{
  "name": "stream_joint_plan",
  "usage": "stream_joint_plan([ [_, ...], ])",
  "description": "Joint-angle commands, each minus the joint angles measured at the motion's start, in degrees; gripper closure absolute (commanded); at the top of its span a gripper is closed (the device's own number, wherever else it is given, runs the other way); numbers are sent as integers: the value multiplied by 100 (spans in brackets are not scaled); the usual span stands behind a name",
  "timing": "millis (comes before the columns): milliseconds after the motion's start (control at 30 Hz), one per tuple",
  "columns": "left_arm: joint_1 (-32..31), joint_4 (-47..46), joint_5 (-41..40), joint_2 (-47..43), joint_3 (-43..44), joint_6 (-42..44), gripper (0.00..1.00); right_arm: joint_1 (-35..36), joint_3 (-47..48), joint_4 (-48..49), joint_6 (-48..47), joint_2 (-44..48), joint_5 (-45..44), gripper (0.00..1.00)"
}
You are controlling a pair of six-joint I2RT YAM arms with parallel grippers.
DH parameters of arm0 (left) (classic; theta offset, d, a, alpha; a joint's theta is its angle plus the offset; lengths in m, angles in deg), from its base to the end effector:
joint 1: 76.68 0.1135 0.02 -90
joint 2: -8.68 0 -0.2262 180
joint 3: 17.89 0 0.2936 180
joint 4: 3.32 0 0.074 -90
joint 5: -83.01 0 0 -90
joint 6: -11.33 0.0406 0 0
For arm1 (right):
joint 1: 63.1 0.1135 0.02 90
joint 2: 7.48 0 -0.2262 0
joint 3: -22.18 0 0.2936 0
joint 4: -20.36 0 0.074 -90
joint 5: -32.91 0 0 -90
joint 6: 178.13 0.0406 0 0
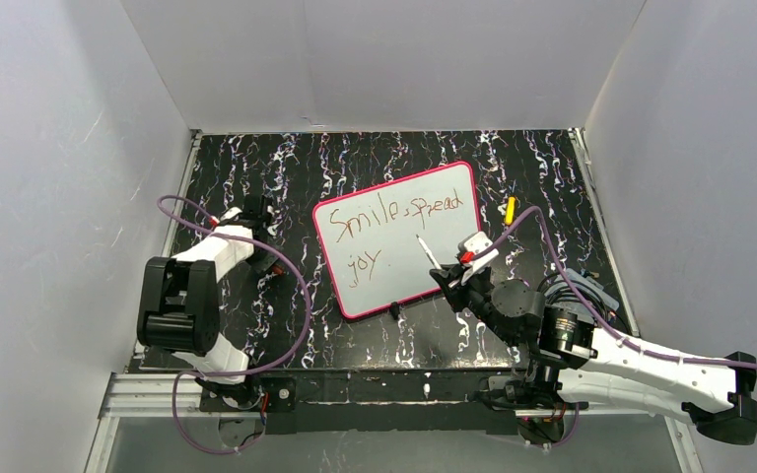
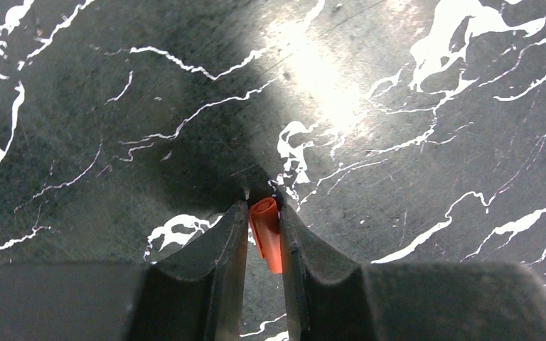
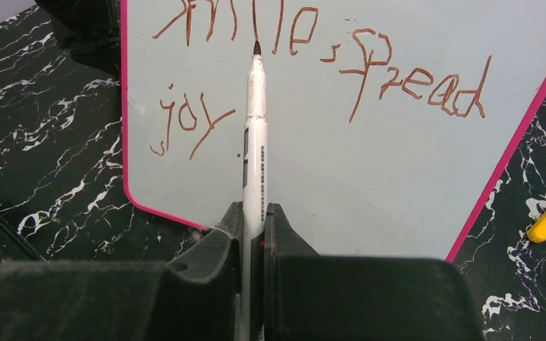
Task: Write a sentence on the whiteboard
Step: Pick up the pen cap from the center of the board.
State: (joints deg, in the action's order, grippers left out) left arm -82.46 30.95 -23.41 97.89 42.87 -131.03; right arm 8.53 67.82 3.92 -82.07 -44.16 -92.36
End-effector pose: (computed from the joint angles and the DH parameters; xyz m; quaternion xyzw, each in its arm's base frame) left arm 0.3263 -0.0215 0.0994 -0.4112 0.8701 0.0079 0.2714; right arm 0.0963 0.2155 0.2804 -0.2200 0.7105 0.2168 0.6323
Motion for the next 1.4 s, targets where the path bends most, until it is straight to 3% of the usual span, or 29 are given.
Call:
stream_joint_plan([
  [0, -64, 184, -65, 98, 157, 623, 81, -9, 4, -3, 180, 90, -208, 99],
  [200, -185, 410, -124, 112, 185, 867, 70, -9, 21, -85, 275, 117, -222, 99],
  [333, -195, 474, -118, 152, 181, 811, 69, -9, 25, -114, 331, 142, -241, 99],
  [533, -204, 442, -54, 207, 188, 695, 80, -5, 30, -158, 391, 185, -271, 99],
  [633, -204, 363, -12, 36, 106, 611, 95, -9, 48, -183, 402, 210, -162, 99],
  [667, -204, 338, 27, -94, 53, 561, 100, -9, 70, -221, 423, 212, -130, 99],
  [1000, -204, 325, 709, -2555, -390, 335, 100, -9, 233, -306, 904, -147, 375, 99],
  [1367, -304, 669, 2235, -4510, -103, 559, 100, 43, 905, -66, 1517, -1644, 1746, 99],
])
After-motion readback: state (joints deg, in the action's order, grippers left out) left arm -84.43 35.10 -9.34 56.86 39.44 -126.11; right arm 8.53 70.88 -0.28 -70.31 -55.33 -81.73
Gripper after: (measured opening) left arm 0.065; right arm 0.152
